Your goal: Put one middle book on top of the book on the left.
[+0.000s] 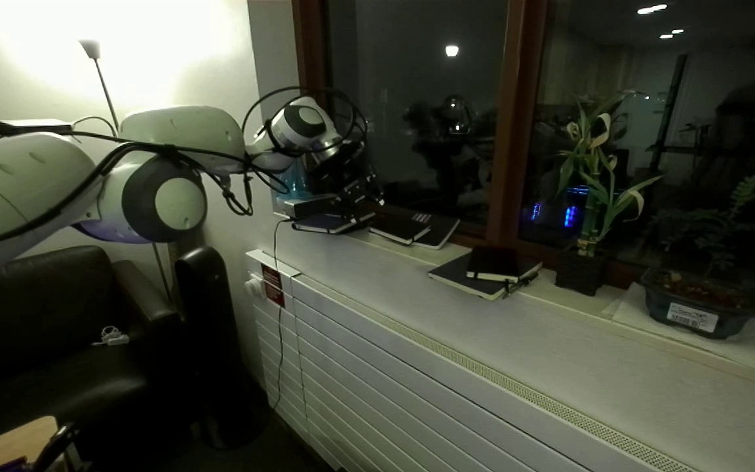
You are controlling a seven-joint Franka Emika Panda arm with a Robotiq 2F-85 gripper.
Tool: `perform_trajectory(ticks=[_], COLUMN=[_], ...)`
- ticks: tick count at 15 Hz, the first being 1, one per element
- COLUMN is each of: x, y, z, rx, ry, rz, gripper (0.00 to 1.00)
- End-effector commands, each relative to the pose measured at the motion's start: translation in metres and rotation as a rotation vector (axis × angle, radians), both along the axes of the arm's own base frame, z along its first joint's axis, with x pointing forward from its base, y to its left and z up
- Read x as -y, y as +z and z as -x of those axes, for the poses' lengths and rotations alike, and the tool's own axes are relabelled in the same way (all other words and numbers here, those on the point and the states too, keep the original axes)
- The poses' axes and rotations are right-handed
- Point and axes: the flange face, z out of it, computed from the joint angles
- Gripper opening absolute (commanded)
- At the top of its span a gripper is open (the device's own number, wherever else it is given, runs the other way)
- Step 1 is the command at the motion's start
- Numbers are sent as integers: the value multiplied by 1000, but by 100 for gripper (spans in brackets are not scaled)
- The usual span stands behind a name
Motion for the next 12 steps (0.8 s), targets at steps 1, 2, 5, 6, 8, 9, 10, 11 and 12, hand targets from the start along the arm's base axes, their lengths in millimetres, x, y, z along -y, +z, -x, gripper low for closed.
perform_trajectory(ticks=[1, 2, 5, 6, 8, 9, 10, 11, 12], x=[25, 30, 38, 39, 37, 37, 36, 36, 38], y=[1, 0, 2, 3, 3, 0, -2, -3, -3], z=[4, 3, -3, -4, -5, -5, -6, -6, -6], rx=[-82, -84, -64, -61, -75, -96, -115, -128, -137], ry=[-57, -58, -26, -16, 18, 43, 72, 91, 99], rz=[-51, -55, -54, -55, -61, -73, -81, -84, -89], gripper=[98, 100, 100, 100, 100, 100, 100, 100, 100])
